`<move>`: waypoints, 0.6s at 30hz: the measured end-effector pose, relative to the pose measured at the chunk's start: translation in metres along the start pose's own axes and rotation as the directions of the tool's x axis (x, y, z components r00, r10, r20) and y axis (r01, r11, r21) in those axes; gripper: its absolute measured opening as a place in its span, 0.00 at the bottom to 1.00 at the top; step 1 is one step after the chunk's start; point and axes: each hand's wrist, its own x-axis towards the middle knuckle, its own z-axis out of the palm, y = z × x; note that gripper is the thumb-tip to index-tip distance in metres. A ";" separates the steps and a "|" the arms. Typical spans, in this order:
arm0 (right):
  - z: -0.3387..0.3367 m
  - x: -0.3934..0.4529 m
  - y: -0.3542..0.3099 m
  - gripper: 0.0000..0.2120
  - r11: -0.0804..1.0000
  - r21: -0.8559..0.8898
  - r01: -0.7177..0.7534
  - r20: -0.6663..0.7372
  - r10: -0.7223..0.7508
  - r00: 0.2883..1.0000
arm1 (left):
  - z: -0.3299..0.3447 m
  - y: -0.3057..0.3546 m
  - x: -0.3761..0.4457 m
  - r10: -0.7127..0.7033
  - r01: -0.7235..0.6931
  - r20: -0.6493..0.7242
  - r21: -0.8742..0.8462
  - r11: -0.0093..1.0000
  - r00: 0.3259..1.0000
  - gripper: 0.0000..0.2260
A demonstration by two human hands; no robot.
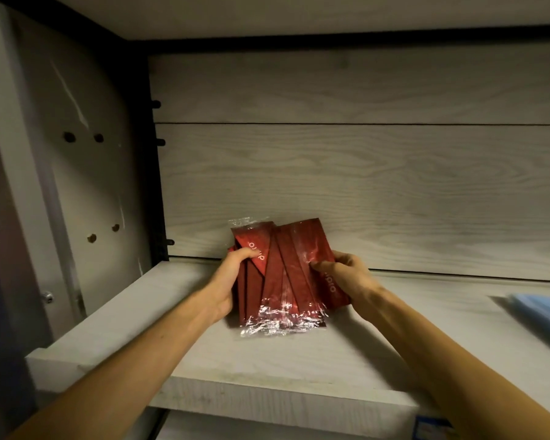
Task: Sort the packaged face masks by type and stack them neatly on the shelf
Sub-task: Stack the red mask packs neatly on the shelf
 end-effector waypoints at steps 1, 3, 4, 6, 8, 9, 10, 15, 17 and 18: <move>-0.001 0.001 -0.001 0.06 1.000 0.016 -0.001 -0.038 0.001 0.999 | 0.000 0.000 0.001 0.001 -0.002 -0.015 -0.005 1.000 1.000 0.10; -0.004 0.003 -0.005 0.05 0.999 0.040 -0.017 -0.096 0.020 0.995 | 0.000 0.000 0.001 0.016 -0.016 -0.048 0.012 1.000 0.999 0.10; -0.006 0.003 -0.006 0.06 0.998 0.055 -0.033 -0.098 0.039 0.994 | 0.000 0.000 0.000 0.030 -0.028 -0.064 0.025 0.999 0.998 0.12; -0.006 0.001 -0.009 0.05 0.995 0.064 -0.079 -0.050 0.083 0.995 | 0.000 -0.001 0.000 0.059 -0.056 -0.084 0.035 0.998 0.995 0.19; -0.006 -0.001 -0.011 0.05 0.993 0.000 -0.121 -0.001 0.121 0.993 | 0.000 -0.001 -0.002 0.092 -0.089 -0.079 0.042 0.995 0.993 0.22; -0.006 -0.002 -0.011 0.05 0.991 -0.037 -0.131 0.013 0.132 0.991 | 0.001 -0.002 -0.003 0.103 -0.100 -0.074 0.043 0.994 0.992 0.23; -0.006 -0.003 -0.011 0.06 0.989 -0.066 -0.132 0.017 0.133 0.991 | 0.001 -0.001 -0.004 0.107 -0.105 -0.071 0.041 0.994 0.992 0.23; -0.014 -0.001 -0.014 0.08 0.997 -0.016 -0.069 -0.116 0.067 0.991 | 0.000 0.003 -0.008 0.065 -0.064 -0.056 0.018 0.998 0.996 0.19; -0.019 0.001 -0.015 0.09 0.999 0.024 -0.038 -0.182 0.042 0.982 | -0.001 0.004 -0.009 0.032 -0.030 -0.066 0.021 0.999 0.997 0.19; -0.020 0.002 -0.015 0.08 0.999 0.040 -0.028 -0.195 0.035 0.980 | -0.001 0.004 -0.008 0.024 -0.023 -0.075 0.018 1.000 0.997 0.20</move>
